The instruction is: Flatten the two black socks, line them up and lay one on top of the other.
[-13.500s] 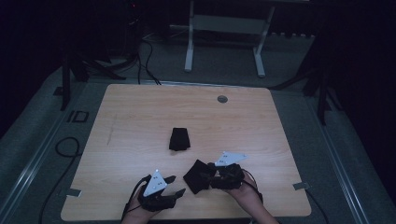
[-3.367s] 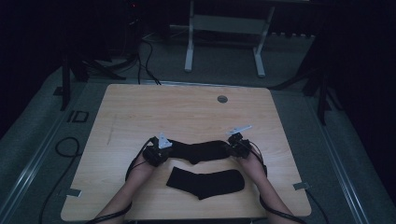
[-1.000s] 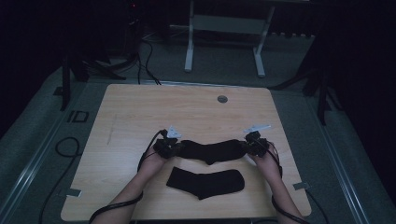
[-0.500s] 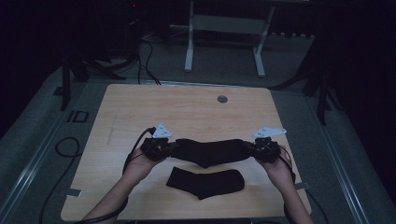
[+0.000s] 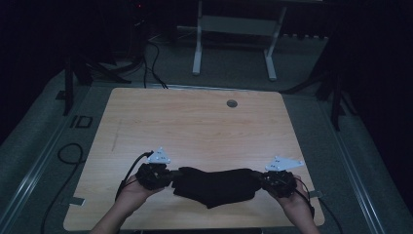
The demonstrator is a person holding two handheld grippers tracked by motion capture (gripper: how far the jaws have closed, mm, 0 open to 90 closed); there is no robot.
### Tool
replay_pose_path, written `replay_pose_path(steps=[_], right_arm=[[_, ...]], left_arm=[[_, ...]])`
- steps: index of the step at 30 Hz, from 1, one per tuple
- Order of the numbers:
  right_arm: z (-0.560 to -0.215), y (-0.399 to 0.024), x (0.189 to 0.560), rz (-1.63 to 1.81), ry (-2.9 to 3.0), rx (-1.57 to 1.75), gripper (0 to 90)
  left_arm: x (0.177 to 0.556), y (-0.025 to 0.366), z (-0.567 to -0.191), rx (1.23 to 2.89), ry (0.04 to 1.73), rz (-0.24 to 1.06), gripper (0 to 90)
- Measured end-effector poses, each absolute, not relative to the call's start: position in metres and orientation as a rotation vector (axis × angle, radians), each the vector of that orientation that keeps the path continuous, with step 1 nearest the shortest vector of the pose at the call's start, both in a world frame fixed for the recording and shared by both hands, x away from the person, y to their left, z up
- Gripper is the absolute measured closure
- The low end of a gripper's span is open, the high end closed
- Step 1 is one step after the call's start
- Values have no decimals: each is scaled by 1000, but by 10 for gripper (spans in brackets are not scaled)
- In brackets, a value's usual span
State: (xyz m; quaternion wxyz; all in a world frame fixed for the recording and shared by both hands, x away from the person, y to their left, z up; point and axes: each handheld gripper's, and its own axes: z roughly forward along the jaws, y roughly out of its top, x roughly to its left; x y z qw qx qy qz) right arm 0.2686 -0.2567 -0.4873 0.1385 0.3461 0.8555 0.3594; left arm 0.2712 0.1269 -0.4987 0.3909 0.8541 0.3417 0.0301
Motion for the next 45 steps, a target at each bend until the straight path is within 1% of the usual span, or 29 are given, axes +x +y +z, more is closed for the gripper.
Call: replay_pose_path(steps=[2,5,7,12,16,17,18,20,21,22,23,25,26,27,28,29,32,34,38,41,45], right_arm=[[-501,-256,271,1010,2500,1028,861],[-518,-256,276,972,2524,1065,860],[-526,-256,280,951,2536,1079,858],[-540,-256,285,918,2555,1105,855],[-543,-255,286,913,2558,1101,841],[-543,-255,286,918,2556,1101,818],[-542,-256,286,922,2554,1100,771],[-539,-257,285,932,2541,1102,703],[-537,-258,285,938,2540,1096,657],[-534,-259,285,939,2527,1095,636],[-531,-260,284,949,2512,1094,622],[-524,-262,283,973,2486,1092,593],[-521,-263,282,986,2470,1099,625],[-518,-263,281,1005,2464,1097,638],[-516,-263,279,1018,2456,1094,679],[-514,-261,278,1024,2456,1082,762],[-514,-253,272,1029,2479,1035,852],[-518,-247,270,1011,2508,1006,873],[-530,-241,272,957,2547,1005,892],[-541,-242,278,900,2560,1030,894],[-548,-244,285,872,2553,1055,896]], left_arm=[[274,124,-512,2183,880,36,856],[278,120,-527,2219,885,14,855],[280,117,-535,2250,884,49,853],[282,114,-546,2290,890,80,848],[282,114,-548,2280,896,96,843],[282,115,-547,2275,889,105,837],[281,115,-546,2278,882,123,810],[280,117,-541,2258,889,165,703],[279,119,-538,2242,890,193,678],[278,120,-534,2222,902,231,654],[277,122,-531,2202,903,244,636],[277,125,-526,2179,914,264,636],[276,126,-524,2168,908,257,655],[275,125,-523,2164,898,245,697],[274,122,-523,2172,885,247,726],[272,118,-524,2180,865,256,791],[270,107,-532,2217,830,268,859],[271,102,-538,2226,826,249,859],[276,96,-551,2260,840,268,860],[280,98,-556,2228,881,253,882],[278,96,-557,2228,878,300,881]])
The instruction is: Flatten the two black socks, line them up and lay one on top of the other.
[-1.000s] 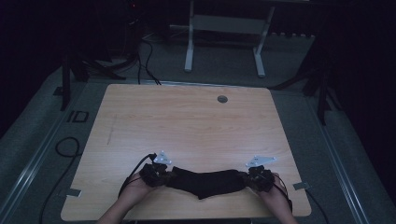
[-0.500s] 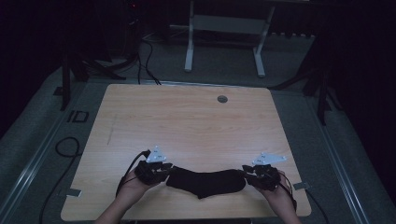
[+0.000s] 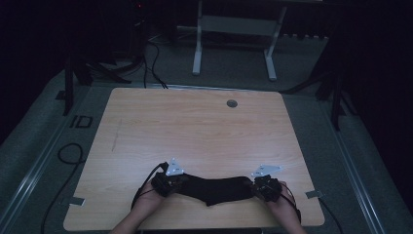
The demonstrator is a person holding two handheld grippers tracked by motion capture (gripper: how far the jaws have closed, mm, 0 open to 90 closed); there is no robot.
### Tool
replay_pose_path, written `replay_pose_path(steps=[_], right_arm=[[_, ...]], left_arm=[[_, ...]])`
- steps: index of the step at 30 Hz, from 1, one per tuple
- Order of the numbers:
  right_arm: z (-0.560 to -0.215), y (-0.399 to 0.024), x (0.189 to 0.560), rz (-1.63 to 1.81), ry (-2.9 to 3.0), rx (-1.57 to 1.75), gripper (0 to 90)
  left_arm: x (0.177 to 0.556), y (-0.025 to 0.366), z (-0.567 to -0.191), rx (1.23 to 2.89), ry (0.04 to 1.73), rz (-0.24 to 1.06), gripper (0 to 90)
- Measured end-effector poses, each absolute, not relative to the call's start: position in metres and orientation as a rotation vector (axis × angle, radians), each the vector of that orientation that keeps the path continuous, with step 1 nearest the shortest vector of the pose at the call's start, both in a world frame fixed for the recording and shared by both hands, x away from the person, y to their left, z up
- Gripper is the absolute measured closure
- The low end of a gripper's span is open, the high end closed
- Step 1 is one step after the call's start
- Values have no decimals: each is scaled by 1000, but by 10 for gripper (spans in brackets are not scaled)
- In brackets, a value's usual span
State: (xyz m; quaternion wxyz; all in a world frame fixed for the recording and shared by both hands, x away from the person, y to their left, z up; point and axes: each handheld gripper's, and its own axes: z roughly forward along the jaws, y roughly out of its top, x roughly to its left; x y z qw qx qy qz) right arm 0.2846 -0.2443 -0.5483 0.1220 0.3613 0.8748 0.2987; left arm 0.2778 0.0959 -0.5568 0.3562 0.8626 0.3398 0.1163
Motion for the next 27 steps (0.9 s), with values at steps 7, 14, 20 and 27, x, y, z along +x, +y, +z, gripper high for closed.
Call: replay_pose_path(steps=[7,14,20,27], right_arm=[[-549,-243,297,852,2533,1049,896],[-548,-240,327,858,2529,1053,894],[-549,-235,351,865,2517,1065,893],[-548,-230,375,853,2513,1087,890]], left_arm=[[286,98,-558,2205,893,292,881],[303,100,-558,2193,909,307,881],[321,106,-560,2175,895,295,881],[341,106,-560,2194,882,334,881]])
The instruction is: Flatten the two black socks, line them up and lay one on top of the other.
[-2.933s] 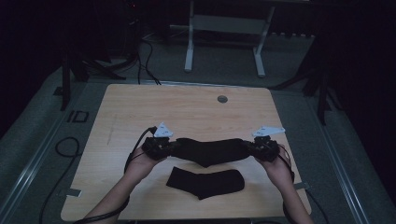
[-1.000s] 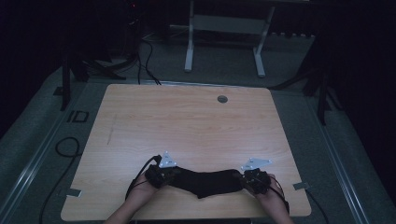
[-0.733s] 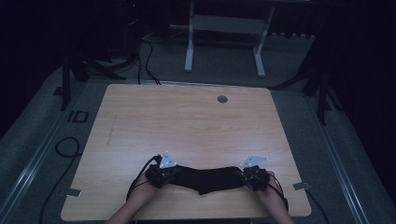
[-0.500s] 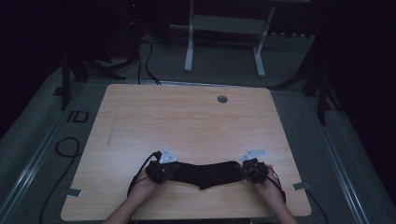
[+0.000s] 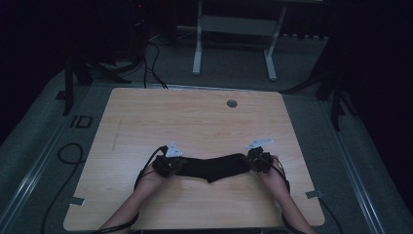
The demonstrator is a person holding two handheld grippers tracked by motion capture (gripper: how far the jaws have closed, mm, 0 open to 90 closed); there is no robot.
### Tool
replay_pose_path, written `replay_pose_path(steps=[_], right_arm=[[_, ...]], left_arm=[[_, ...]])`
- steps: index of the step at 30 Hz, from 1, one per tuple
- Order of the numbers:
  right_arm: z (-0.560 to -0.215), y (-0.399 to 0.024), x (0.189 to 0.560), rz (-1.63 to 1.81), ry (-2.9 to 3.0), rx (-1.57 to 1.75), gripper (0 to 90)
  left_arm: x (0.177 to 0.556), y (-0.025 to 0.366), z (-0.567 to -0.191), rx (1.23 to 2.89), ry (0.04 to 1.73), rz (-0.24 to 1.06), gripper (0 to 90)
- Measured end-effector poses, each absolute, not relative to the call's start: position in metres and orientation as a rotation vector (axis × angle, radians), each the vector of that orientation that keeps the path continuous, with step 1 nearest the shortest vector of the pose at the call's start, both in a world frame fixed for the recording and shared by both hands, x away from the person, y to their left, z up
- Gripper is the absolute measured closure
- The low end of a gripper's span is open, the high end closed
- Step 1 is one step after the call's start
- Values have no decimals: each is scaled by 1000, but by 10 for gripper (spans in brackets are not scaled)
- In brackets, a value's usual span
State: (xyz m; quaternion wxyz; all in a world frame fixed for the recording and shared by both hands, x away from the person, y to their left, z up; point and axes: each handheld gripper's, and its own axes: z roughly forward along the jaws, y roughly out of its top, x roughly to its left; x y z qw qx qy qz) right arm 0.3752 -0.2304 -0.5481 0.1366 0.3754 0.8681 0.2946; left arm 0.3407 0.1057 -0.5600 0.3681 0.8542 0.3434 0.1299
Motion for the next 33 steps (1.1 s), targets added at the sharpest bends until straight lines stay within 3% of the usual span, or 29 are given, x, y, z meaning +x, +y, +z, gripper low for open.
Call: replay_pose_path(steps=[15,17,19,23,24,30,32,33], right_arm=[[-546,-226,392,858,2512,1098,852],[-543,-225,390,872,2510,1084,803],[-537,-227,386,901,2486,1073,707],[-527,-230,382,983,2474,1048,485],[-525,-232,382,995,2468,1048,450],[-520,-241,378,1081,2469,1068,245],[-520,-243,375,1069,2474,1034,129],[-521,-244,374,1075,2470,1033,136]], left_arm=[[355,105,-560,2178,908,331,863],[355,105,-557,2170,912,338,775],[354,105,-554,2151,934,331,618],[350,106,-548,2125,911,285,441],[349,106,-546,2126,898,266,425],[338,103,-538,2118,875,323,124],[335,104,-538,2116,874,358,79],[334,105,-537,2109,871,371,79]])
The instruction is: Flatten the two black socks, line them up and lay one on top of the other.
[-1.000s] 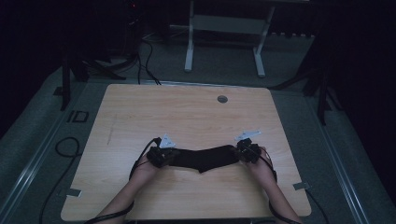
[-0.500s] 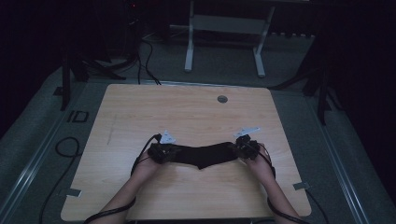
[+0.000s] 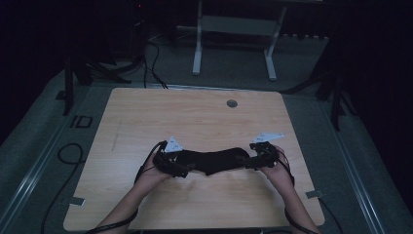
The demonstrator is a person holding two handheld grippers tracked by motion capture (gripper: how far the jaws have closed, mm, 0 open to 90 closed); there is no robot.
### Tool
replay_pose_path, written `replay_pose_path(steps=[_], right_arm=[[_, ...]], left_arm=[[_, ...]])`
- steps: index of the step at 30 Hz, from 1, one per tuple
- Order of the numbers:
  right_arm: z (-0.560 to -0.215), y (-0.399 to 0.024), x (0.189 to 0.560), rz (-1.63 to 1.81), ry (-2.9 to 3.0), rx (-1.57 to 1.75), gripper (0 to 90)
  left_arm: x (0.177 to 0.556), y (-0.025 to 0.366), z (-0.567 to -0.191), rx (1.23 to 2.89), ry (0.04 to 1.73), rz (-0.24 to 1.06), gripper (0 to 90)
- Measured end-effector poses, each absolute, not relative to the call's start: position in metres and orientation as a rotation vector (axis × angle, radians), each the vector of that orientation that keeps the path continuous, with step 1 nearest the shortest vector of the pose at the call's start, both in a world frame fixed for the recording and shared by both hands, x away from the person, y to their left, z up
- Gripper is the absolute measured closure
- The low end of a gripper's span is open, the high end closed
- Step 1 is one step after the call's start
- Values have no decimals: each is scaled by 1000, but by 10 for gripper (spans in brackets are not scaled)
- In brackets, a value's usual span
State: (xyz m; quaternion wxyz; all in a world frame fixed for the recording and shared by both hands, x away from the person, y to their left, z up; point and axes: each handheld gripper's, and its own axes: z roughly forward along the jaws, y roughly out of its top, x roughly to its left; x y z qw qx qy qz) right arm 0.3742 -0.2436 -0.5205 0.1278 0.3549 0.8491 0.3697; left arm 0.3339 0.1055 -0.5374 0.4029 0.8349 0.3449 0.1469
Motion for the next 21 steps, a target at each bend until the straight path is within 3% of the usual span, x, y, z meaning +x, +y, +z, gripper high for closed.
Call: replay_pose_path(steps=[21], right_arm=[[-533,-265,363,1066,2377,1027,135]], left_arm=[[310,145,-549,2028,898,378,79]])
